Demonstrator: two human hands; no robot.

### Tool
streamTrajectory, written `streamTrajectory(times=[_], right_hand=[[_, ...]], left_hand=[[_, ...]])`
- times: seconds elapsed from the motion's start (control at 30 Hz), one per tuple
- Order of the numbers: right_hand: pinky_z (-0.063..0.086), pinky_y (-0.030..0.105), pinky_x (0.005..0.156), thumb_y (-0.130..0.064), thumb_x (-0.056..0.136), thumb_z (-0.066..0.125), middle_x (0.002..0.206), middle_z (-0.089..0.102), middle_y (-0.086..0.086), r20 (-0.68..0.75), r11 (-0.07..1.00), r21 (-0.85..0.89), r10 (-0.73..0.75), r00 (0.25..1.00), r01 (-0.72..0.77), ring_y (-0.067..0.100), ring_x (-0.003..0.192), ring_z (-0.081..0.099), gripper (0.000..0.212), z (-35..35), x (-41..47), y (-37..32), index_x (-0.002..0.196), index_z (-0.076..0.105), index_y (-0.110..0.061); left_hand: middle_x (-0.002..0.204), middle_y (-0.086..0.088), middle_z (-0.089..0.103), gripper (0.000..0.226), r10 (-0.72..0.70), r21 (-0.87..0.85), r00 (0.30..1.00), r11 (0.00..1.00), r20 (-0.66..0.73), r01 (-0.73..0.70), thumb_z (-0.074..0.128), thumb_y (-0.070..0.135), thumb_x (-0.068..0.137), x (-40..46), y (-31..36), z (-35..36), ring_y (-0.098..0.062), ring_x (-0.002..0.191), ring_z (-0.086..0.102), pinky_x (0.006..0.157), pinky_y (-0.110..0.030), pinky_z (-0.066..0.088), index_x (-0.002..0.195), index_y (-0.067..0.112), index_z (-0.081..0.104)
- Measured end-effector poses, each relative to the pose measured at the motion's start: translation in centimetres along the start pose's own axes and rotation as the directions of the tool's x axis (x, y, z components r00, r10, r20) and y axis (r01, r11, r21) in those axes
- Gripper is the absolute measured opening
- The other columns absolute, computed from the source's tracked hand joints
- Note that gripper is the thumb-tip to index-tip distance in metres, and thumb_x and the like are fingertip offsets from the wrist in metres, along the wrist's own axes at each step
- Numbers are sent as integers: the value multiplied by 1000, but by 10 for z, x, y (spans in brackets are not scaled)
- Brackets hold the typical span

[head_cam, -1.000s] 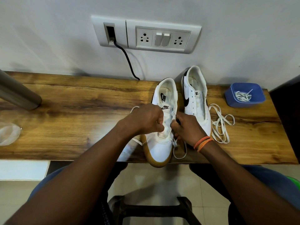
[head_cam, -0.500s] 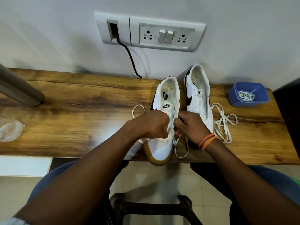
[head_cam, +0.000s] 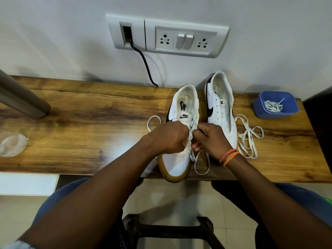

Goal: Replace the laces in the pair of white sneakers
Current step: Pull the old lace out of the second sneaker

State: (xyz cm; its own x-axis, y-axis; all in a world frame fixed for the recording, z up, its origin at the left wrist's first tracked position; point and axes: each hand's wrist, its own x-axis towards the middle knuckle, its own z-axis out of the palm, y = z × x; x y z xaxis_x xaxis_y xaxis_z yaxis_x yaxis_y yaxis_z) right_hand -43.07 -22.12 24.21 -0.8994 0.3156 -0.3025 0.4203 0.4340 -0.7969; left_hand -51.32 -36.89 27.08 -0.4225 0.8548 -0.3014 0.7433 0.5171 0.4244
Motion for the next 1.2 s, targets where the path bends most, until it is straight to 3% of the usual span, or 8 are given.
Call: streamTrajectory(times=[0.1, 0.33, 0.5, 0.63, 0.77, 0.93, 1.13, 1.2], right_hand=[[59, 51, 59, -8, 93, 51, 64, 66, 20, 21, 999, -43, -31, 999, 32, 29, 56, 69, 25, -1, 1, -1, 75, 52, 9], [59, 50, 60, -8, 91, 52, 65, 68, 17, 65, 993, -109, -46, 997, 53, 26, 57, 70, 23, -4, 3, 3, 74, 53, 7], [61, 43, 60, -8, 94, 52, 72, 69, 19, 89, 998, -61, -9, 996, 15, 24, 60, 71, 21, -4, 2, -2, 80, 56, 7], [60, 38, 57, -9, 95, 53, 72, 68, 19, 92, 999, -44, 6, 996, -2, 24, 60, 71, 20, -5, 4, -1, 78, 54, 2], [56, 32, 55, -10, 93, 55, 69, 69, 13, 85, 992, -111, -47, 995, 56, 24, 57, 69, 23, -7, 4, 0, 75, 55, 4], [53, 32, 69, -14, 91, 57, 63, 69, 2, 99, 967, -198, -143, 985, 160, 17, 63, 65, 29, -13, 5, -2, 67, 64, -1], [48, 27, 63, -16, 90, 60, 54, 63, -2, 82, 959, -221, -164, 983, 178, 5, 54, 59, 33, -14, 6, -3, 60, 64, -2], [47, 25, 62, -16, 90, 60, 54, 62, -3, 79, 962, -212, -157, 984, 170, 4, 54, 59, 32, -14, 6, -2, 62, 65, -2]], left_hand=[[59, -4, 49, 28, -41, -26, 994, 999, 102, 43, 63, 17, 79, -2, -3, -5, -23, 62, 52, 61, -37, 47, 55, 12, 49], [87, -15, 66, 22, -135, -48, 964, 988, 231, 149, 63, 22, 85, -6, -25, -23, -28, 83, 60, 69, -34, 45, 81, 1, 67], [87, 14, 55, 22, -79, -72, 997, 994, 8, 80, 73, 34, 81, -3, -19, -17, -11, 88, 53, 76, -28, 44, 99, 21, 68], [89, 5, 70, 26, 44, 24, 999, 999, 0, -44, 78, 35, 77, 1, -4, -2, -14, 85, 62, 70, -31, 51, 95, 17, 74], [80, -4, 71, 5, -13, -6, 999, 1000, 47, 13, 71, 15, 78, 4, -4, 0, -21, 79, 65, 67, -33, 53, 80, 12, 74], [91, -11, 67, 18, -89, 10, 976, 996, 196, 89, 57, 19, 90, 2, -9, -11, -27, 87, 62, 79, -41, 53, 87, 3, 66], [79, 0, 58, 23, -254, 112, 966, 962, 45, 247, 64, 32, 85, -8, -27, -33, -17, 75, 56, 67, -32, 51, 74, 17, 52], [85, 1, 62, 15, -201, 114, 979, 973, -23, 203, 66, 29, 83, -6, -23, -28, -18, 80, 59, 72, -34, 54, 79, 19, 56]])
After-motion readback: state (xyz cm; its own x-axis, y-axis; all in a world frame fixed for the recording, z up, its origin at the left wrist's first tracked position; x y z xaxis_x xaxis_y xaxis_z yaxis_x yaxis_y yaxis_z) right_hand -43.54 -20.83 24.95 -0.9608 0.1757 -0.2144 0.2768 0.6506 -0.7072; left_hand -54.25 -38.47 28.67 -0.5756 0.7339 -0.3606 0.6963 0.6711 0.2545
